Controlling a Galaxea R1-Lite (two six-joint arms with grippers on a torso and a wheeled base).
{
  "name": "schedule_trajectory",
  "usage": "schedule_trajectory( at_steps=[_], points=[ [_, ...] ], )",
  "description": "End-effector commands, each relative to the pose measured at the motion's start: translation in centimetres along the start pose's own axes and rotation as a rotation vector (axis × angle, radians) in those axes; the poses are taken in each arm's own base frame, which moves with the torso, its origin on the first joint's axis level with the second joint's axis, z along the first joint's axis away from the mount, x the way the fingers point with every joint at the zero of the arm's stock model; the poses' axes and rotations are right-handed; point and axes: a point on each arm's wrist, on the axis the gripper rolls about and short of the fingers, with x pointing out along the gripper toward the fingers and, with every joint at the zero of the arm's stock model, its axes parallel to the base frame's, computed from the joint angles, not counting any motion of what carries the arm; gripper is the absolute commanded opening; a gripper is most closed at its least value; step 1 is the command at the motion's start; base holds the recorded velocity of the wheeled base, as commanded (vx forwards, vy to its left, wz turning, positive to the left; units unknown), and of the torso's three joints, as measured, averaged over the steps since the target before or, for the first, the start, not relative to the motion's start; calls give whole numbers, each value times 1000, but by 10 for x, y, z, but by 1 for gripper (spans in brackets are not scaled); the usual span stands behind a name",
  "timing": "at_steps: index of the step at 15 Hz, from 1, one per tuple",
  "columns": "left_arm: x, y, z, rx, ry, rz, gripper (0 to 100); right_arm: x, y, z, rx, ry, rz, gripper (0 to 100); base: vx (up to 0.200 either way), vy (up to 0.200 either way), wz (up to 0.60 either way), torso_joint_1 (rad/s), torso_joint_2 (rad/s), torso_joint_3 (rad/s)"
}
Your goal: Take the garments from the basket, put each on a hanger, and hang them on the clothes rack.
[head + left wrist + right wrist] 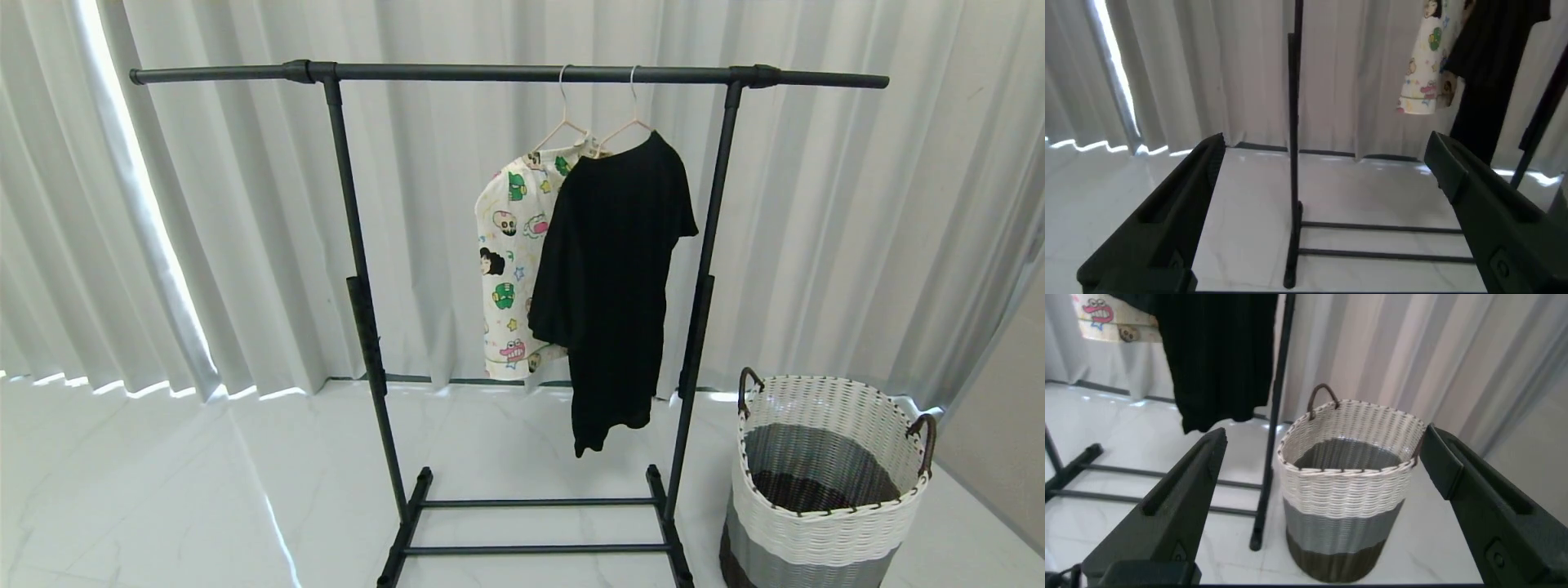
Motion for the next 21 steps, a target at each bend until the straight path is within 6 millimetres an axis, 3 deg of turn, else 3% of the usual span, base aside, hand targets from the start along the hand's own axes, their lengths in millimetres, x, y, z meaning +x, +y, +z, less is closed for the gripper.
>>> schedule_trajectory(
  at_steps=[1, 21],
  points=[
    [0, 0, 0, 8, 4, -5, 100, 0, -1, -2, 1, 12, -54, 100, 0, 0, 0, 0, 0, 0],
    [0, 0, 0, -28, 4, -3, 100, 0, -1, -2, 81, 18, -64, 100, 0, 0, 0, 0, 0, 0]
  ],
)
